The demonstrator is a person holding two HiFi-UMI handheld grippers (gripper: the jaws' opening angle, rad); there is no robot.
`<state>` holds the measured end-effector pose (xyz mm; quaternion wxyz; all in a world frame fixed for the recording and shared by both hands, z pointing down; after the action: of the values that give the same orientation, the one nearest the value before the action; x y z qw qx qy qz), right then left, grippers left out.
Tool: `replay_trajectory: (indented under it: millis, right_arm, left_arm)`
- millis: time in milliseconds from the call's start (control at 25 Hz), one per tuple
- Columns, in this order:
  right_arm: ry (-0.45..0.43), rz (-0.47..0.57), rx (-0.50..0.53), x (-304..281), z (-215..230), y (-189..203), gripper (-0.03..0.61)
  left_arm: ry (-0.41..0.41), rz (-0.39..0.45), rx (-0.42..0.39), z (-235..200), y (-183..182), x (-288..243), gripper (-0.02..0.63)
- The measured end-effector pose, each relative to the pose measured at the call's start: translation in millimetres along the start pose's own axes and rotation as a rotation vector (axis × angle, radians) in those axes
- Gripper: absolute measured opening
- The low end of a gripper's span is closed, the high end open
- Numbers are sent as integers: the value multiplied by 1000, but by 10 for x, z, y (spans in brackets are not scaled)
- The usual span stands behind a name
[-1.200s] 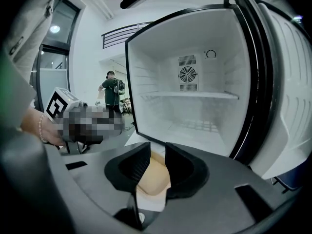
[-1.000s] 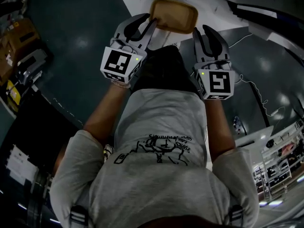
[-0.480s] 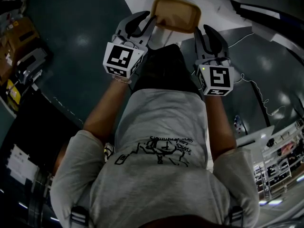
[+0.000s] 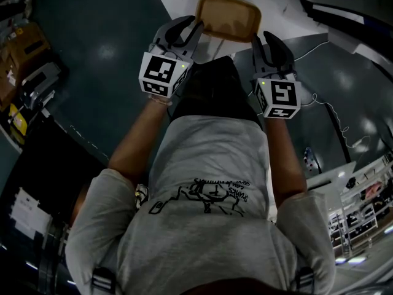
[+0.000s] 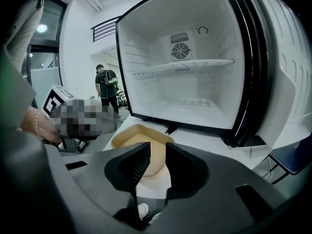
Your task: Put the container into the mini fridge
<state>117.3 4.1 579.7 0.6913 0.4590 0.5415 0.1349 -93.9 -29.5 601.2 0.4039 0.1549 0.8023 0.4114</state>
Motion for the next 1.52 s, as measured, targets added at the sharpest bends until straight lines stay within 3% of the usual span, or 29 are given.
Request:
replay_trajectory:
  millis: [840, 1520]
  right_arm:
    - [-13, -63, -59, -226, 8, 242, 98]
    - [-20, -65, -143, -301, 27, 377, 101]
  left_arm:
    - [-8, -52, 40, -116, 213, -145, 101]
    - [-11, -40, 69, -133, 218, -194, 104]
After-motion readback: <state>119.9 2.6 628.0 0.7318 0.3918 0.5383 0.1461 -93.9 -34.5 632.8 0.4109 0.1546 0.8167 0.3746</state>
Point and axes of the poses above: the fingertips, and each gripper's own axes: x backward along the fingers, z to its right, y out of its underside, the point moved 7 cm from there along x, backward along the fingers, and after that the axes turned 9 degrees about x, right-handed, at the moved point
